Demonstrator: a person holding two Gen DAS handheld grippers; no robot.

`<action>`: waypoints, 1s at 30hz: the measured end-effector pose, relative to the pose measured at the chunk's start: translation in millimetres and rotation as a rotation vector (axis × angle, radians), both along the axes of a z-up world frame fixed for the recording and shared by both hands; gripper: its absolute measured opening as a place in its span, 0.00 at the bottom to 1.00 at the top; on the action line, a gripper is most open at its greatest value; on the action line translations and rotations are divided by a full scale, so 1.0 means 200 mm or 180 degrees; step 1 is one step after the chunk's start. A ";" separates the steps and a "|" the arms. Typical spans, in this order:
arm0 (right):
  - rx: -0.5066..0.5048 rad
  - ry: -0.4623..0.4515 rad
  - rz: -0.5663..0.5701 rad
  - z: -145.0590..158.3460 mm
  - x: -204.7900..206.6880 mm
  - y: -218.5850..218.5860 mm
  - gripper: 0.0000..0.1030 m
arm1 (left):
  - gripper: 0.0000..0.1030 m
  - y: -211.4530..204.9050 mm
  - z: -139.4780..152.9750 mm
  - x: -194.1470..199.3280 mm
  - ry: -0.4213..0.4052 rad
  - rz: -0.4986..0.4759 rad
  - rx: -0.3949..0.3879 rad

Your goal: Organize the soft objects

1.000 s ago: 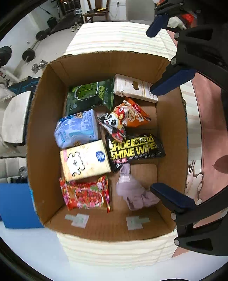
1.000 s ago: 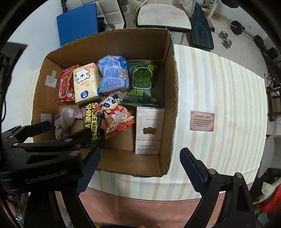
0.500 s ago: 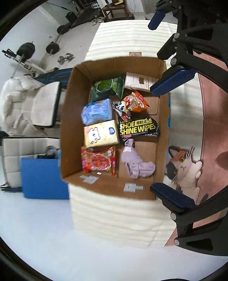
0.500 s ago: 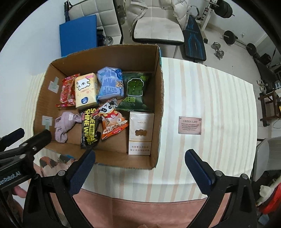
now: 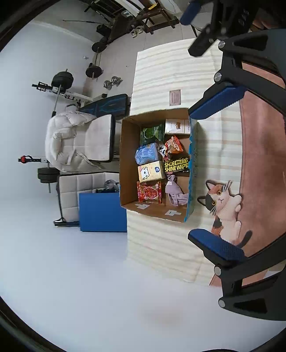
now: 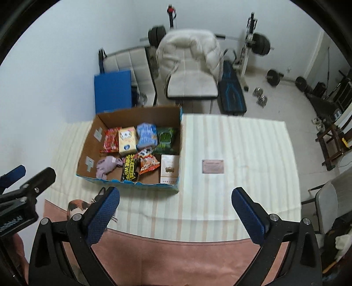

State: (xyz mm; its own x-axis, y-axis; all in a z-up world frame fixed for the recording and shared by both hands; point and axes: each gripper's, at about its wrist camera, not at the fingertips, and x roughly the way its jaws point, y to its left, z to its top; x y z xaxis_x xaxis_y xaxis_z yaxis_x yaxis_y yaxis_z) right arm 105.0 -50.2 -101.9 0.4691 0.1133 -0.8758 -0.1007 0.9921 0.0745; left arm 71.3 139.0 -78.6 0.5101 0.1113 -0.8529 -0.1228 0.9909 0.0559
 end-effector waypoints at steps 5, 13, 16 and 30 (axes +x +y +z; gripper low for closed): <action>-0.0043 -0.0260 -0.0019 0.19 -0.19 -0.05 1.00 | 0.99 -0.03 0.13 -0.13 -0.0116 -0.0011 -0.0071; -0.0048 -0.0538 0.0020 0.41 -0.37 -0.09 1.00 | 0.99 -0.09 0.26 -0.27 -0.0328 -0.0035 -0.0060; -0.0061 -0.0604 0.0024 0.46 -0.41 -0.10 1.00 | 0.99 -0.10 0.28 -0.29 -0.0371 -0.0028 -0.0057; -0.0088 -0.0643 -0.0030 0.49 -0.45 -0.12 1.00 | 0.99 -0.12 0.32 -0.33 -0.0512 0.0047 -0.0058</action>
State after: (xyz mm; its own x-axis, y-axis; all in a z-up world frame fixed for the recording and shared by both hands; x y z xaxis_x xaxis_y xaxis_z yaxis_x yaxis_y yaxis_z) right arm 14.5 -74.8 -4.0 0.6365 0.0853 -0.7665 -0.1015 0.9945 0.0264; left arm 5.5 114.1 -14.1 0.6387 0.1050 -0.7622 -0.1433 0.9896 0.0163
